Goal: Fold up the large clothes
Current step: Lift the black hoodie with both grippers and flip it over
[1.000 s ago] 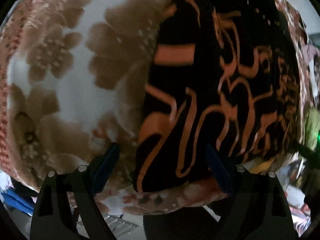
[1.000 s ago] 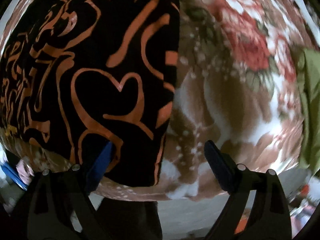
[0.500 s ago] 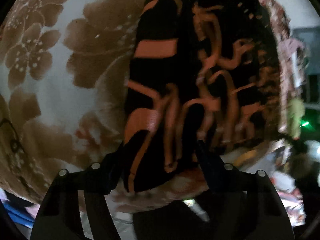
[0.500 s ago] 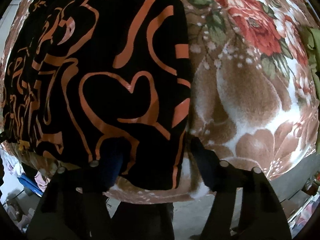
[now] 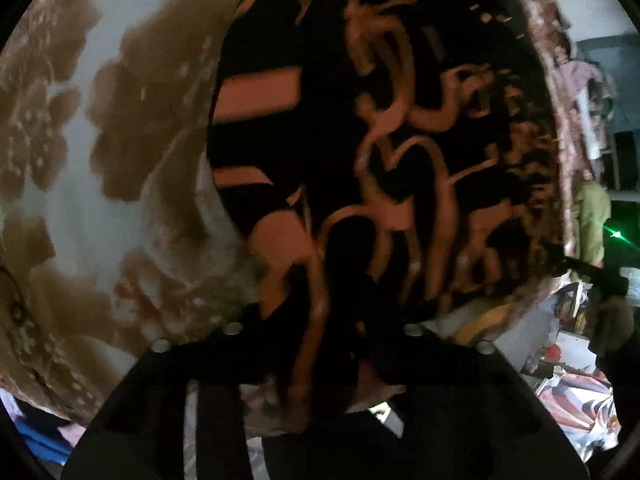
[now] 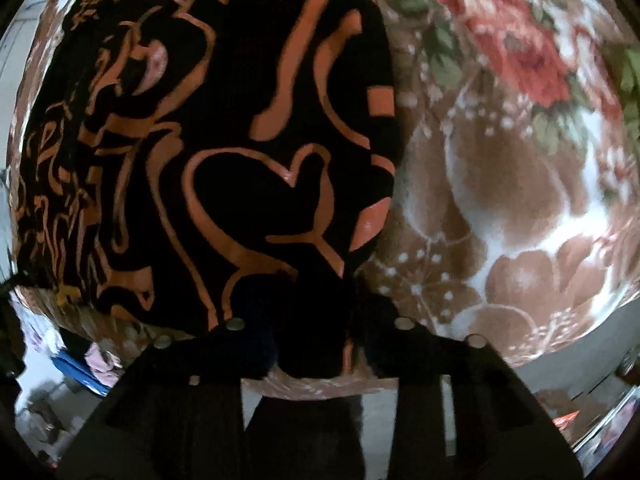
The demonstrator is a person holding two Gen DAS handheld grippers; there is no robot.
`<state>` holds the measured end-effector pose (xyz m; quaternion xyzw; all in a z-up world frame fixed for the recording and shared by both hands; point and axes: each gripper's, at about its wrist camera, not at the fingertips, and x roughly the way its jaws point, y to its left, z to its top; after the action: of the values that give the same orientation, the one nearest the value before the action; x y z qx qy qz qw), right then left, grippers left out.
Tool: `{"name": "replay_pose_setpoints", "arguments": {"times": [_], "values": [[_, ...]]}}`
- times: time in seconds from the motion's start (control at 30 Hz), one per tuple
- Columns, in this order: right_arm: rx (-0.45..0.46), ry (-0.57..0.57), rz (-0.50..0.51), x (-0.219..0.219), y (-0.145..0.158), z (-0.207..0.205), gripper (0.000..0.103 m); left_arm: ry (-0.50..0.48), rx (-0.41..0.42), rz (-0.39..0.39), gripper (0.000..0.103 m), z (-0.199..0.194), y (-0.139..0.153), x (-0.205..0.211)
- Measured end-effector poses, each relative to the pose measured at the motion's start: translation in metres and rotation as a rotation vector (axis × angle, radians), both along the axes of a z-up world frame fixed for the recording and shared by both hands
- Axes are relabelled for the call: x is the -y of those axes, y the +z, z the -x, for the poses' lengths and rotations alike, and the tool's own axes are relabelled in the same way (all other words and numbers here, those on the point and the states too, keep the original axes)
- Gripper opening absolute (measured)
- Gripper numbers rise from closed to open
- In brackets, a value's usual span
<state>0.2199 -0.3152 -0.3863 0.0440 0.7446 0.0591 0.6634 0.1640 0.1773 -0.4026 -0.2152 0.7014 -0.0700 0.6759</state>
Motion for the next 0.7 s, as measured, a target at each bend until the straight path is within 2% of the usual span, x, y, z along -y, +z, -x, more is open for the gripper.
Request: {"name": "replay_pose_setpoints", "arguments": {"times": [0.03,0.07,0.1,0.13,0.17,0.23,0.37,0.43,0.5,0.57,0.63,0.7], "values": [[-0.004,-0.006,-0.005,-0.001,-0.002,-0.002,0.043,0.006,0.003,0.004,0.037,0.001,-0.001,0.001],[-0.001,-0.002,0.0,-0.002,-0.001,-0.003,0.043,0.003,0.009,0.007,0.027,0.001,0.001,0.002],[0.007,0.011,0.01,-0.007,0.004,-0.003,0.037,-0.002,0.014,0.008,0.02,0.001,0.003,0.003],[0.012,0.029,0.024,-0.008,0.009,-0.003,0.032,-0.005,0.02,0.008,0.018,0.002,0.007,0.003],[0.018,0.047,0.032,-0.009,0.017,-0.001,0.03,-0.007,0.026,0.016,0.013,0.003,0.011,0.003],[0.027,0.065,0.032,-0.01,0.028,0.003,0.025,-0.014,0.039,0.035,0.011,0.0,0.016,0.009],[0.02,0.063,0.025,-0.011,0.032,0.001,0.022,-0.032,0.05,0.049,0.011,-0.002,0.018,0.008],[0.007,0.069,0.036,-0.01,0.024,-0.002,0.024,-0.053,0.016,0.003,0.013,-0.003,0.008,0.01],[0.008,0.059,0.055,-0.015,0.022,-0.004,0.028,-0.059,0.0,-0.029,0.027,-0.007,0.002,0.023],[0.034,0.047,0.039,-0.024,0.036,-0.006,0.038,-0.058,0.0,-0.017,0.038,-0.007,0.003,0.026],[0.046,0.066,0.004,-0.041,0.045,-0.013,0.038,-0.084,0.016,-0.014,0.043,-0.006,0.006,0.034],[0.046,0.098,0.017,-0.052,0.043,-0.016,0.038,-0.097,0.021,-0.013,0.049,-0.006,0.007,0.038]]}}
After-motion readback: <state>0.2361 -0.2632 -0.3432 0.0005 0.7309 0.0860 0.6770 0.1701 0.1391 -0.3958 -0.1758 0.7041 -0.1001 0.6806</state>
